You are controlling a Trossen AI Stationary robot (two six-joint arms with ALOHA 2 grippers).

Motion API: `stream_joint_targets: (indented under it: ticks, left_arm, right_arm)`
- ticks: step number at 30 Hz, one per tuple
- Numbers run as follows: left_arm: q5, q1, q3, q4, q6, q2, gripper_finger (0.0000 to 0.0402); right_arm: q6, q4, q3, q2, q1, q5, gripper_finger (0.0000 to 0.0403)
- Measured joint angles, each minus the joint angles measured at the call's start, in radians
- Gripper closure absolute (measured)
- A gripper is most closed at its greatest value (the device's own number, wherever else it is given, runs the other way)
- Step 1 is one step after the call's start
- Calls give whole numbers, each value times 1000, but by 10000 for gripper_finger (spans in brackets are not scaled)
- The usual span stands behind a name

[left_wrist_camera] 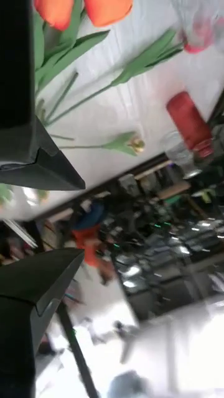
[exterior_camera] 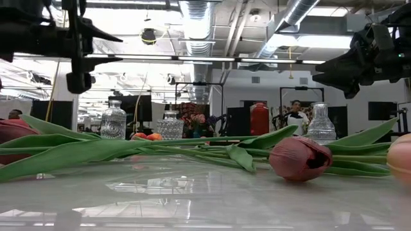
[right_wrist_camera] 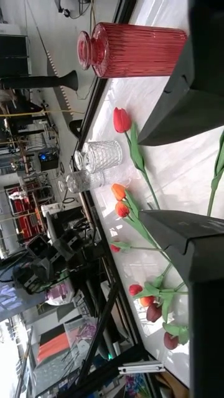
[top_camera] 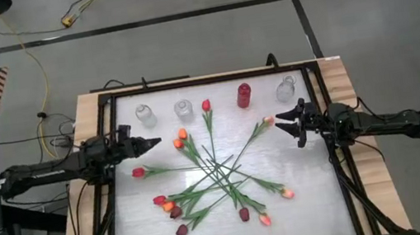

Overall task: Sort flowers into vase by color
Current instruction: Put the pink flower into the right transparent vase

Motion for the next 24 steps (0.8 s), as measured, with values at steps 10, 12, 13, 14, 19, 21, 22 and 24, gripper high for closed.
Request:
stream_joint_targets:
  ticks: [10,12,13,14,19,21,22,24]
  left_arm:
    - [141,0,122,-78,403,251,259]
    - [158,0,132,-126,454,288,259]
    - [160,0,136,-147,472,306,259]
    - [161,0,139,-164,490,324,259]
    - [180,0,160,-287,610,410,259]
    - [180,0,180,-349,661,440,259]
    - [179,0,190,-375,692,455,259]
    - [179,0,204,-418,747,479,259]
  right_arm:
    - [0,0,0,0,0,0,196]
    - [0,0,0,0,0,0,196]
    - [0,0,0,0,0,0,196]
    - [0,0,0,0,0,0,196]
    - [1,0,0,0,0,0,196]
    - [1,0,0,0,0,0,196]
    - [1,0,0,0,0,0,196]
    - [1,0,0,0,0,0,196]
